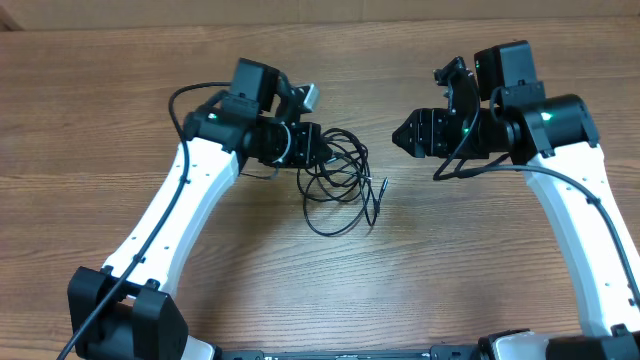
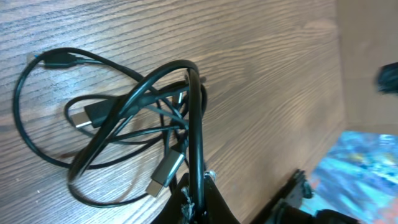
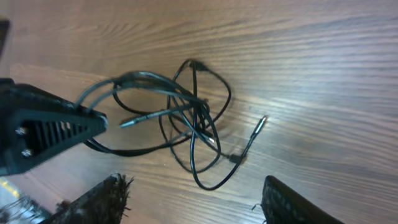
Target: Untangle cables
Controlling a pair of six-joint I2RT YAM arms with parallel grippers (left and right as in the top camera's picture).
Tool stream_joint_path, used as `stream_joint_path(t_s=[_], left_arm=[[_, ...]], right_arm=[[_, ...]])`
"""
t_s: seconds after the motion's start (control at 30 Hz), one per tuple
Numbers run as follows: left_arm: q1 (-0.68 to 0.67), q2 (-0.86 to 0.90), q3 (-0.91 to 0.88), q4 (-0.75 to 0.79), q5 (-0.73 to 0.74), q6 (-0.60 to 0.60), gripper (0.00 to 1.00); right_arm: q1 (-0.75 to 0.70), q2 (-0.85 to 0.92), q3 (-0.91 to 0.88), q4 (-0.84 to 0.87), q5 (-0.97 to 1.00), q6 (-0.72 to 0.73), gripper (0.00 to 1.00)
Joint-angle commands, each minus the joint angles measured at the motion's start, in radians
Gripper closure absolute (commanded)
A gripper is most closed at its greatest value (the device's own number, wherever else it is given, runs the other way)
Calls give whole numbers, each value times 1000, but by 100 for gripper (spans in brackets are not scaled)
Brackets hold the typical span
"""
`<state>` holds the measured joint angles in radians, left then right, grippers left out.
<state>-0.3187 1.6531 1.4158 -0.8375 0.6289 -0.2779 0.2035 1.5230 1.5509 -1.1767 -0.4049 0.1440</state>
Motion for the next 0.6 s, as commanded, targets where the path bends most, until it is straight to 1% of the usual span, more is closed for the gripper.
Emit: stream_joint_path(t_s=[0.0, 0.07, 0.17, 0.27, 0.43, 0.57], left_arm=[[35, 0, 8, 4, 101, -43, 96], [35, 0, 8, 8, 100, -52, 96], [27, 0, 8, 16, 97, -52, 96], [17, 0, 8, 29, 93, -55, 96], [17, 0, 8, 37, 84, -74, 96], [17, 0, 8, 36, 77, -74, 96]], right_arm=[[4, 48, 18, -3, -111, -8, 36], [15, 61, 18, 2, -139, 63, 42], [42, 81, 18, 18, -135, 244, 49], [72, 106, 18, 45, -127, 422, 50], [127, 156, 17, 49, -26, 729, 49], [157, 198, 17, 51, -14, 862, 48]])
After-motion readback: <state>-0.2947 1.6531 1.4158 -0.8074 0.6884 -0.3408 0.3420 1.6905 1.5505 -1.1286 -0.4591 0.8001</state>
